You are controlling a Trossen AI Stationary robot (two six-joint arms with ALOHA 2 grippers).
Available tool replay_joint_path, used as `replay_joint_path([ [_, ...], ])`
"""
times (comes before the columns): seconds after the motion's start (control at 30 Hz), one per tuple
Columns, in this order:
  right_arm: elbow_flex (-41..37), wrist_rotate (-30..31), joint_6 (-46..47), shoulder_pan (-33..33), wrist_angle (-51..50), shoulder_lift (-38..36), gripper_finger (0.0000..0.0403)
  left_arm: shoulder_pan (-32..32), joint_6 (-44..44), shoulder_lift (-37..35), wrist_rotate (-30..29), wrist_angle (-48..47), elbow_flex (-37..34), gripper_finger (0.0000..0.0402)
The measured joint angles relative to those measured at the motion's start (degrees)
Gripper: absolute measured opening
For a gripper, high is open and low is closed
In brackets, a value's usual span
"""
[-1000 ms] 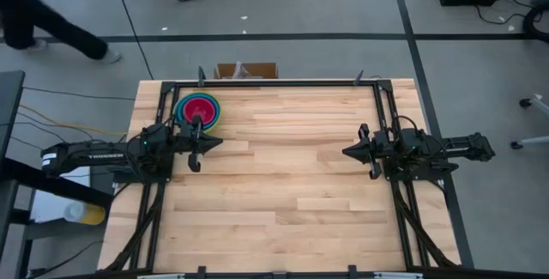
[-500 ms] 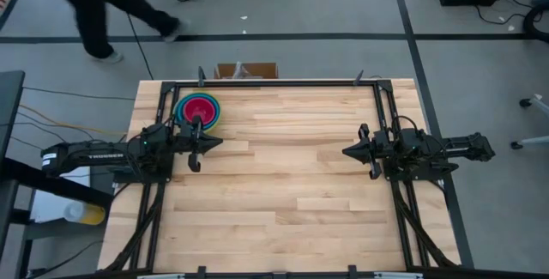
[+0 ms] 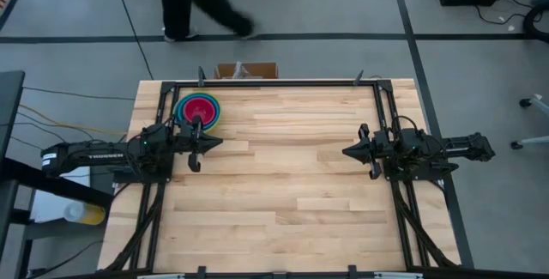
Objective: Nest bowls inside each other
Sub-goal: Return to Home Position
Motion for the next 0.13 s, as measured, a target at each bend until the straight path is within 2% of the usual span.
replay_joint_path([
  [0.13,0.0,0.0,0.0,0.0,0.0,0.0,0.0022,0.0,0.0,0.0,0.0,0.0,0.0,0.0009],
])
